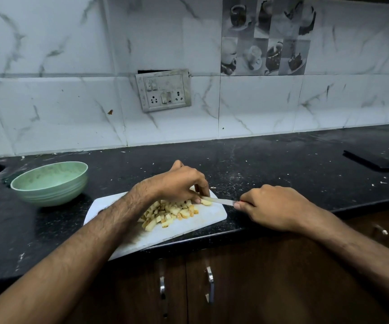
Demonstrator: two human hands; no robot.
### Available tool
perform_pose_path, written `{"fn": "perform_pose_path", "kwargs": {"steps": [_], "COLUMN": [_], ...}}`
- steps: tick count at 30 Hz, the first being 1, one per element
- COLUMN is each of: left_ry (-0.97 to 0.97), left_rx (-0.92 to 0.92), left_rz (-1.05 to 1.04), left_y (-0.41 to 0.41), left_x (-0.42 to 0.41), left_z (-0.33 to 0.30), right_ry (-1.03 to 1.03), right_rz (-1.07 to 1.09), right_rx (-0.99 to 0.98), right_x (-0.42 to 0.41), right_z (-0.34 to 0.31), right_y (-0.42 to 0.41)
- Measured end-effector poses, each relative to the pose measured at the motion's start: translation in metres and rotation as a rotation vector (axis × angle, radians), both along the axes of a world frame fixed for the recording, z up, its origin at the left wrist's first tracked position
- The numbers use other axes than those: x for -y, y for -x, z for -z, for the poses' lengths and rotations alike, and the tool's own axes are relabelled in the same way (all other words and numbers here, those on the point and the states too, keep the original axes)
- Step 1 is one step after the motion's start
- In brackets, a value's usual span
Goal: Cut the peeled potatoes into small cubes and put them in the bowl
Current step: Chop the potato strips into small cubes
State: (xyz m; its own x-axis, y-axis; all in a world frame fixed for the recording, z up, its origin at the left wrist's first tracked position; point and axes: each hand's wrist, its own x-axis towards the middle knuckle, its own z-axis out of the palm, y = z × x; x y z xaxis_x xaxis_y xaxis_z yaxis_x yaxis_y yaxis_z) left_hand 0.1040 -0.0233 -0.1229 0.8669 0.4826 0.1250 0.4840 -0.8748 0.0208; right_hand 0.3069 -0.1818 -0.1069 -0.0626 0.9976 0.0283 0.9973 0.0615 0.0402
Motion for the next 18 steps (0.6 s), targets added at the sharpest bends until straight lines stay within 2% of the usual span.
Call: {"fn": "perform_pose_path", "kwargs": {"steps": [6, 14, 18], "left_ry": [0.033, 0.168, 0.196], "left_rx": [0.047, 0.121, 0.127], "left_rz": [0.019, 0.052, 0.049], "left_y": [0.0, -0.001, -0.003], "left_x": [-0.003, -0.01, -0.011], "left_z": [0.003, 0.002, 0.002], "right_ry": [0.054, 0.062, 0.163], "right_rz": [0.008, 0.066, 0.079], "right_rx": [-0.106, -0.024, -0.107], "right_x": [0.0, -0.002, -0.009], "right_z": [0.01, 0.003, -0.003], "right_y": [0.0, 0.023, 0.02]}}
